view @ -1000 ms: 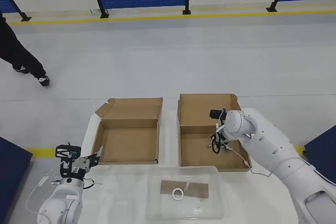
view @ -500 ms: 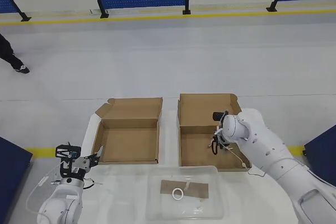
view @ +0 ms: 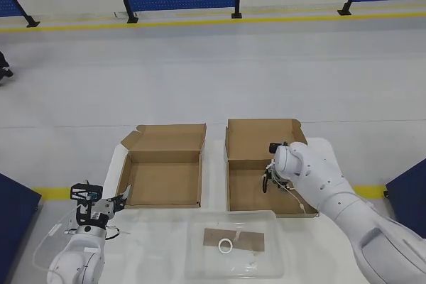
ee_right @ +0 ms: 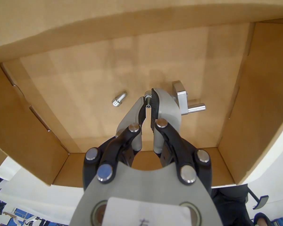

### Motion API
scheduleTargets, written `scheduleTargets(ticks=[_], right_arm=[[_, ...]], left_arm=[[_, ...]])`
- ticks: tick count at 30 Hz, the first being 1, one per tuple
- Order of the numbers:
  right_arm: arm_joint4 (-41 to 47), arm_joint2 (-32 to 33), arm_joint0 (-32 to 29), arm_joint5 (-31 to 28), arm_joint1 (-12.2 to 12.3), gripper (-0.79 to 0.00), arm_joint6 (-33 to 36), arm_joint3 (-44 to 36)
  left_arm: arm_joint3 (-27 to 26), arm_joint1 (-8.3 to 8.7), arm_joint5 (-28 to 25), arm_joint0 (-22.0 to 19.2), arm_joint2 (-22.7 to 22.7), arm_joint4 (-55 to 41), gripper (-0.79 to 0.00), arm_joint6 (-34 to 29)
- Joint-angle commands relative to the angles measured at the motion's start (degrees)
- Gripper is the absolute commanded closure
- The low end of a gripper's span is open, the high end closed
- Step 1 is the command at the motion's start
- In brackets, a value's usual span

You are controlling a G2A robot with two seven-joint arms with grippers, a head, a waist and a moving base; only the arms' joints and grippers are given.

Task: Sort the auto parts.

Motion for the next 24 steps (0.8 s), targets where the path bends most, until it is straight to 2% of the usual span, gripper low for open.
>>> scheduleTargets(ticks=[1, 9, 13, 20, 24], right_arm=[[0.5, -0.2, 0.4, -0.2, -0.7, 0.0, -0.4, 1.5], [1.5, -0.6, 1.5, -1.8, -2.8, 0.0, -1.3, 6.0], [1.9, -0.6, 2.0, -2.5, -3.6, -0.114, -1.5, 7.8], [1.4, -0.4, 2.7, -3.0, -4.5, -0.391, -1.6, 9.0], [0.9, 0.1, 2.8, -2.9, -4.6, -0.385, -1.5, 8.4]], left_arm=[[0.0, 0.0, 0.0, 0.0, 0.0, 0.0, -0.785, 0.0], [0.0, 0.0, 0.0, 0.0, 0.0, 0.0, -0.785, 0.0], [0.0, 0.0, 0.0, 0.0, 0.0, 0.0, -0.785, 0.0], [0.0, 0.0, 0.0, 0.0, 0.0, 0.0, -0.785, 0.0], [0.0, 0.0, 0.0, 0.0, 0.0, 0.0, -0.785, 0.0]])
